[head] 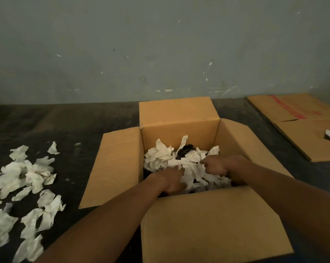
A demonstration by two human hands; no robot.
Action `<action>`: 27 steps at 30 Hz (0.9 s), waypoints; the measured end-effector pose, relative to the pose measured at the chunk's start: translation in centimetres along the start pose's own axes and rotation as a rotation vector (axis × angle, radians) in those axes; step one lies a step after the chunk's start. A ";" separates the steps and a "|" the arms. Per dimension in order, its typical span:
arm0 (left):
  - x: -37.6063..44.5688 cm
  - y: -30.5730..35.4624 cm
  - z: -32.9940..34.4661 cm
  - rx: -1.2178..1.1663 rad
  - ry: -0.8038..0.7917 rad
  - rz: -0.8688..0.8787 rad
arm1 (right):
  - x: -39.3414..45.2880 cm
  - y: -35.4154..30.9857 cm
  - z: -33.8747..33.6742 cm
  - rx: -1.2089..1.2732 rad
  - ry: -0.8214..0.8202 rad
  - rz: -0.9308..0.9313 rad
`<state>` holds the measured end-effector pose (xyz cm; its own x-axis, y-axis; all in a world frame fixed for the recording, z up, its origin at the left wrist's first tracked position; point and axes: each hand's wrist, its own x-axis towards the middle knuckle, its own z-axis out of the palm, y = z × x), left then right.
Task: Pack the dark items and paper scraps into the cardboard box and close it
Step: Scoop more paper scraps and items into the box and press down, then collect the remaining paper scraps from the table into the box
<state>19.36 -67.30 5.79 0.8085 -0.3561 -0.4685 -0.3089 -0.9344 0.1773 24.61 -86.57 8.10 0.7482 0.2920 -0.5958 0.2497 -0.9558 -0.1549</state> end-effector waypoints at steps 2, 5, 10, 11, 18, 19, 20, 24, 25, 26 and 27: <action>-1.4 -0.3 -1.1 -0.064 0.128 0.022 | -0.6 -0.6 -0.8 0.035 0.099 0.011; -4.3 -0.9 -2.7 -0.005 0.347 0.019 | -2.7 -3.1 -1.6 0.107 0.241 -0.006; -10.7 -3.7 -3.8 0.016 0.570 -0.077 | -5.7 -9.7 -2.0 0.099 0.434 -0.027; -12.3 -4.6 -3.7 0.010 0.584 -0.096 | -6.3 -11.3 -1.9 0.079 0.457 -0.023; -24.9 -12.8 0.2 -0.007 0.597 -0.227 | -10.3 -25.1 1.8 0.041 0.532 -0.112; -26.7 -14.0 1.0 -0.020 0.601 -0.246 | -10.6 -27.1 2.7 0.050 0.533 -0.131; -28.5 -15.1 1.9 -0.030 0.601 -0.267 | -10.7 -29.0 3.5 0.054 0.532 -0.147; -35.4 -19.4 6.3 -0.084 0.603 -0.398 | -11.8 -36.7 8.2 0.109 0.543 -0.221; -36.9 -20.4 7.6 -0.102 0.603 -0.429 | -12.1 -38.5 9.6 0.132 0.537 -0.239; -38.4 -21.4 9.1 -0.121 0.600 -0.455 | -12.3 -40.1 11.0 0.151 0.524 -0.254; -39.9 -22.4 10.7 -0.141 0.590 -0.477 | -12.4 -41.6 12.6 0.162 0.502 -0.258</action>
<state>-11.37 -32.18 11.22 0.9835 0.1805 0.0104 0.1748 -0.9642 0.1996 -2.78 -50.83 12.01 0.8852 0.4579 -0.0822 0.3948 -0.8329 -0.3878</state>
